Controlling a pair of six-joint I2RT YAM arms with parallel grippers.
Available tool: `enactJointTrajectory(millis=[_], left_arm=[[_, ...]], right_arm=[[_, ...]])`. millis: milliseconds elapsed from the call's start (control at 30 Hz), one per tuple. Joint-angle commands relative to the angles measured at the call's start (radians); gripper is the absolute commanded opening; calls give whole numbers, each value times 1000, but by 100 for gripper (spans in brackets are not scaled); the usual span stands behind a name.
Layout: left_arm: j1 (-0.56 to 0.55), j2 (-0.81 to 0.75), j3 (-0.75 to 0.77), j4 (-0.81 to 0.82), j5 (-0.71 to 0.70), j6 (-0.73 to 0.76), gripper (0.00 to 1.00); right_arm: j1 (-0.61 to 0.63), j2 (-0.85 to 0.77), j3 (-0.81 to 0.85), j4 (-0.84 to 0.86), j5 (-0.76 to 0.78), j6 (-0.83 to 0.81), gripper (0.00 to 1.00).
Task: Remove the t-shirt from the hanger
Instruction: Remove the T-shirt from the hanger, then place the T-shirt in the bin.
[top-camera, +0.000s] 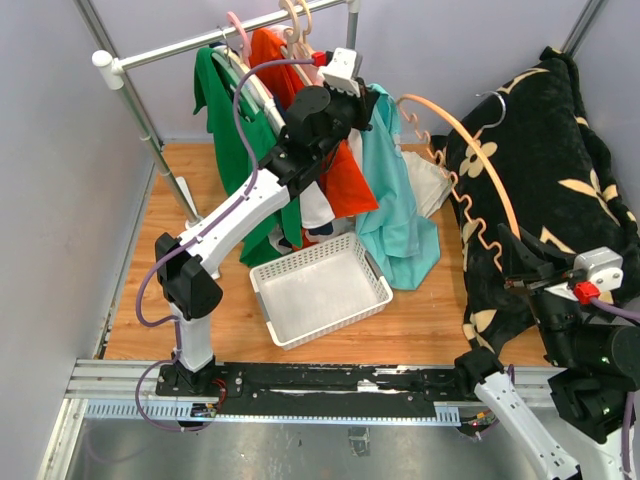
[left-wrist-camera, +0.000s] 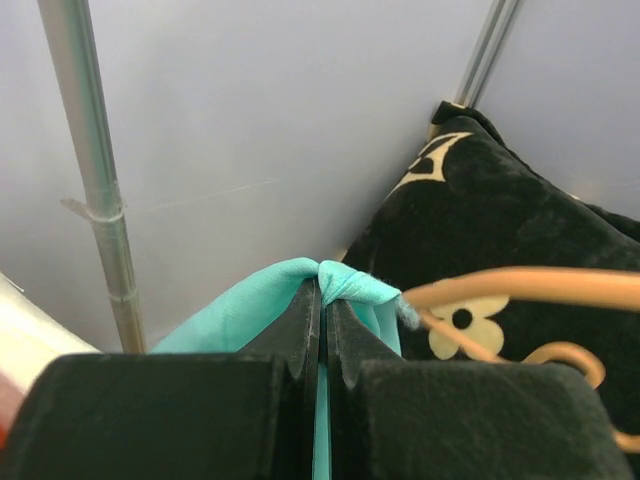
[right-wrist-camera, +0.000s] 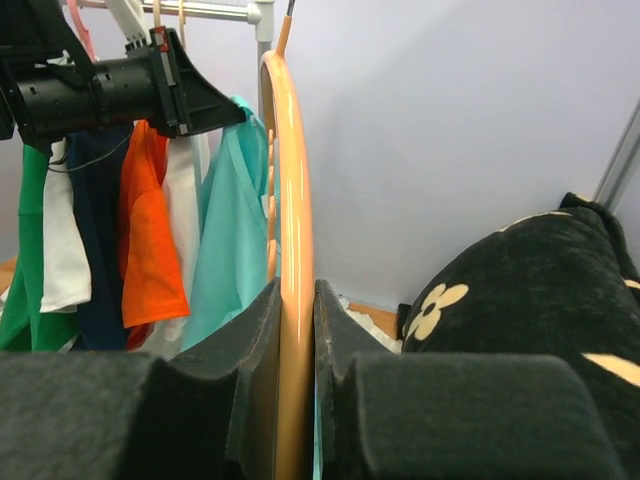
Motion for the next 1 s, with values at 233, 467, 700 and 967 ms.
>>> enactJointTrajectory(millis=[233, 467, 700, 967], left_arm=[[4, -22, -10, -13, 52, 10, 0], [-27, -114, -82, 83, 332, -3, 0], [-99, -170, 24, 64, 396, 31, 1], [-114, -262, 117, 11, 342, 67, 0]], right_arm=[[9, -27, 64, 79, 130, -42, 1], [9, 3, 34, 84, 242, -11, 1], [9, 13, -5, 106, 266, -3, 1], [9, 17, -23, 119, 260, -7, 1]])
